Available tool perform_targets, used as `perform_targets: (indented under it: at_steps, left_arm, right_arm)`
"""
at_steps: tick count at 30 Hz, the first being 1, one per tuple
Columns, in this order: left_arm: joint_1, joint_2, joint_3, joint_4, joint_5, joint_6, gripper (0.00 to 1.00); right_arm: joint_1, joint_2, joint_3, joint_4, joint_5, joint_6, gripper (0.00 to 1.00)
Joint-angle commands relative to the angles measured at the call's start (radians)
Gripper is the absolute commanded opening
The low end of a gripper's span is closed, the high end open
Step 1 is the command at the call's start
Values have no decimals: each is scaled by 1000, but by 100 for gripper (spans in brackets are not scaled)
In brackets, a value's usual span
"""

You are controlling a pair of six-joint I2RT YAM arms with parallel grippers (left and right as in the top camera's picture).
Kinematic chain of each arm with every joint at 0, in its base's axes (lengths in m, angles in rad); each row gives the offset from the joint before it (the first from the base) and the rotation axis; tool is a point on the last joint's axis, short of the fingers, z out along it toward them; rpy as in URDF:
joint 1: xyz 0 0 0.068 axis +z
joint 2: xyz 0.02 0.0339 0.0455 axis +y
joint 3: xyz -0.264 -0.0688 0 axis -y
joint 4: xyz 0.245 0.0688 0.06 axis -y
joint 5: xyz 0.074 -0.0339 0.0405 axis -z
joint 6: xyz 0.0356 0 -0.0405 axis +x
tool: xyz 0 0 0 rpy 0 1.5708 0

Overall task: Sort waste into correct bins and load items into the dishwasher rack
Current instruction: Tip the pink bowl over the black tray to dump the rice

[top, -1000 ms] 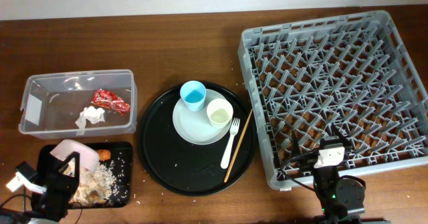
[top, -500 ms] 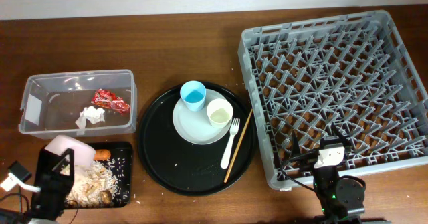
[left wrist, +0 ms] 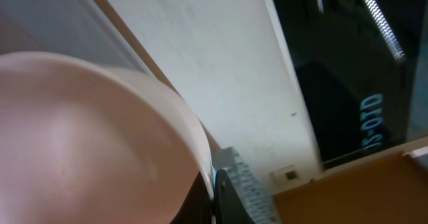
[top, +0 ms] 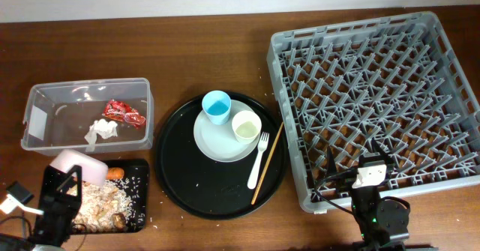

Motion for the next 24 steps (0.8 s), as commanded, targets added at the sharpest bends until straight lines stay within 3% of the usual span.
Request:
perform_targets:
  at_steps: [1,2,3,4,5,6,7,10,11,12,13,14,15,16,17,19,24]
  left_arm:
    - [0,-3,6,-55,45,-40,0]
    - [2,-3,6,20,-12,-30,0]
    - [2,2,6,35,-66,-100,0]
    - [1,3,6,-11,26,-60,0]
    - [4,3,6,8,22,-36,0]
    - [6,7,6,32,-27,-95,0]
    - [5,7,6,11,46,-60,0]
    - [6,4,6,-56,46,-76,0]
    - [6,3,6,-26,42,-18,0]
    - [6,6,6,51,-42,-42,0]
    - [6,9,6,-34,46,-58,0]
    - [2,4,8,-86,45,-25,0]
    - [2,6,8,14,-13,-5,0]
    - [2,14,8,14,-45,-97,0]
    - [-1,15,8,-26,46,-37,0]
    - [1,17,9,64,-7,-39,0]
    - [-1,21,9,12,46,-73,0]
  right_arm:
    - [-8,-6,-7,-4,6,-3,99]
    - [-8,-6,-7,-4,6,-3,99]
    - [-8,-6,-7,-4,6,-3,99]
    - [-8,-6,-7,-4,6,-3,99]
    - [-8,-6,-7,-4,6,-3,99]
    - [-8,-6,-7,-4,6,-3,99]
    - [-8,-6,-7,-4,6,-3,99]
    - [-8,-6,-7,-4,6,-3,99]
    - [-8,-6,-7,-4,6,-3,99]
    - [-8,-6,-7,-4,6,-3,99]
    - [-8,-6,-7,-4,5,-3,99]
    - [-8,-6,-7,-4,6,-3,99]
    - [-8,-6,-7,-4,6,-3,99]
    - [-8,-6,-7,-4,6,-3,99]
    - [-8,-6,-7,-4,6,-3,99]
    - [-8,-6,-7,-4,6,-3,99]
    - [-8,-6,-7,-4,6,-3,99]
